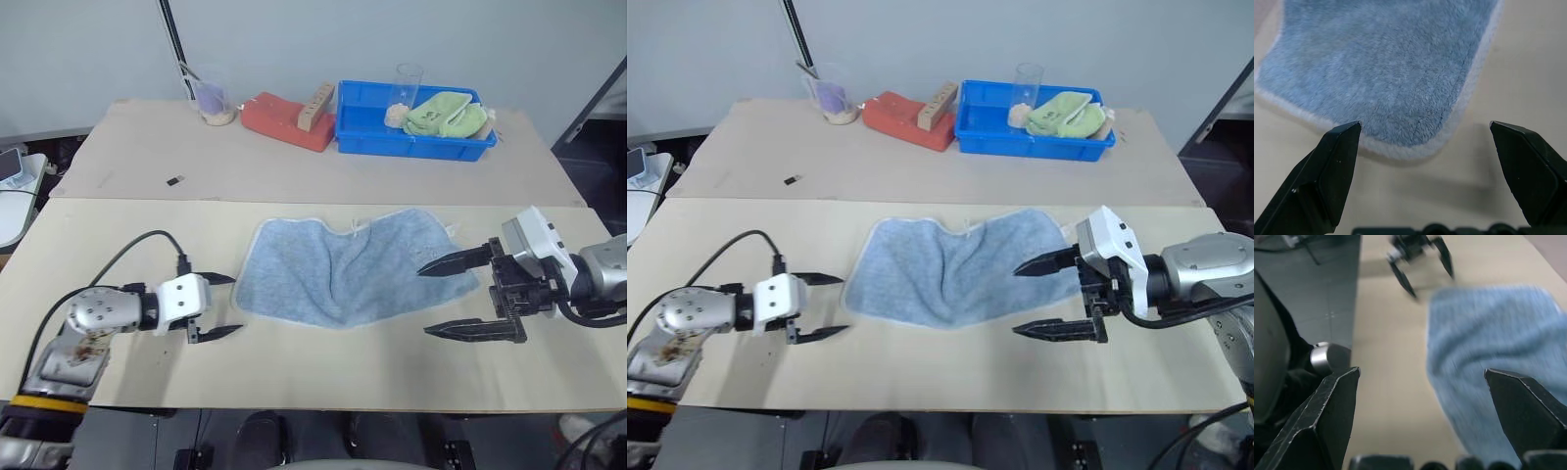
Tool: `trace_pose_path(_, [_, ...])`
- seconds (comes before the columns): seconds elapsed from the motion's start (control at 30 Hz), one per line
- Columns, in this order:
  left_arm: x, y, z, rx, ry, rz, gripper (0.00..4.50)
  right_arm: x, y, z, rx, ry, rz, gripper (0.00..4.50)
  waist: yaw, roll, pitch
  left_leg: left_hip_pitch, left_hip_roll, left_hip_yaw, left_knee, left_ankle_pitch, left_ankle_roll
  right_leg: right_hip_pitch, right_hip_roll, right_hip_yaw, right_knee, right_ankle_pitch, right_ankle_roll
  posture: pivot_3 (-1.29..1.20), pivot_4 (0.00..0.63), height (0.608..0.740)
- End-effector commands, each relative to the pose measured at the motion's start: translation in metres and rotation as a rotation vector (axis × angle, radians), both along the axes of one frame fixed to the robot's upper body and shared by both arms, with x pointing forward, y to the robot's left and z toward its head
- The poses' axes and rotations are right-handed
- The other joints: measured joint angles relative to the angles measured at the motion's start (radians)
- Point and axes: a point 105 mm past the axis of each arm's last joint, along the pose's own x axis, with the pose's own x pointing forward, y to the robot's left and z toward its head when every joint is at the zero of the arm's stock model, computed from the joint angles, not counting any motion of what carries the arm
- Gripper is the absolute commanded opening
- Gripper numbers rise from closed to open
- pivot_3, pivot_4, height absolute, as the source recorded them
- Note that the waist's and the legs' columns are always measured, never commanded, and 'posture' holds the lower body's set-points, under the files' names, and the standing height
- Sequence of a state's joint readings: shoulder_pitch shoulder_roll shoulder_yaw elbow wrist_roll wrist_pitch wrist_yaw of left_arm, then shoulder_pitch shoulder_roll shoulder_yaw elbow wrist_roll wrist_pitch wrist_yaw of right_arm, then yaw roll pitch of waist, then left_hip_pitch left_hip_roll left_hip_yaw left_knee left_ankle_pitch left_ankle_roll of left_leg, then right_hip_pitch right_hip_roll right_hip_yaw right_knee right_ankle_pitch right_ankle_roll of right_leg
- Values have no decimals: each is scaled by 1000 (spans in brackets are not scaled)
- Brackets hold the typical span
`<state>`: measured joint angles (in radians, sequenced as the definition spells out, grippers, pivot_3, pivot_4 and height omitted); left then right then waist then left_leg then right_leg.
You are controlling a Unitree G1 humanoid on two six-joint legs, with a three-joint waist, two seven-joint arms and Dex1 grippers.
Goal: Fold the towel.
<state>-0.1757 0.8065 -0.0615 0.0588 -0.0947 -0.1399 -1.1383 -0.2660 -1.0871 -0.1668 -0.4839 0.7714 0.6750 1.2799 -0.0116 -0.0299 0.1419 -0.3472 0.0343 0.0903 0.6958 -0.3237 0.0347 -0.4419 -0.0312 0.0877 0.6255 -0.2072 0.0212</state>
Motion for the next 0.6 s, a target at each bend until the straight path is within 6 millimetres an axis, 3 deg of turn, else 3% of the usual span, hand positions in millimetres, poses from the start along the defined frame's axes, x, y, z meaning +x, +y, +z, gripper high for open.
trace_pose_path(0.03, [9,-5,-6,36,-28,-24,4500,-1,1,8,8,-27,1,4482,5,0,0,0,0,0,0,0,0,0,-1,0,0,0,0,0,150,717])
trace_pose_path(0.2, [13,-10,-10,39,-18,-49,4500,-1,0,9,10,-28,-9,4482,12,1,0,0,-1,0,2,0,0,1,-2,0,0,1,1,0,150,717])
trace_pose_path(0.3, [9,-12,-14,34,10,-67,3681,-1,-2,8,6,-25,-14,4500,13,1,0,0,-1,-1,3,0,0,2,-2,0,0,1,2,0,150,717])
trace_pose_path(0.53, [3,-10,-15,9,84,-50,503,2,-10,8,-8,-29,-37,4500,13,1,0,0,-1,-2,4,0,0,2,-2,-2,2,1,2,0,150,717])
trace_pose_path(0.6, [0,-9,-13,1,93,-45,153,10,-19,3,-53,-62,-75,4500,13,1,0,0,-1,-2,4,0,0,2,-2,-2,2,1,2,0,150,717])
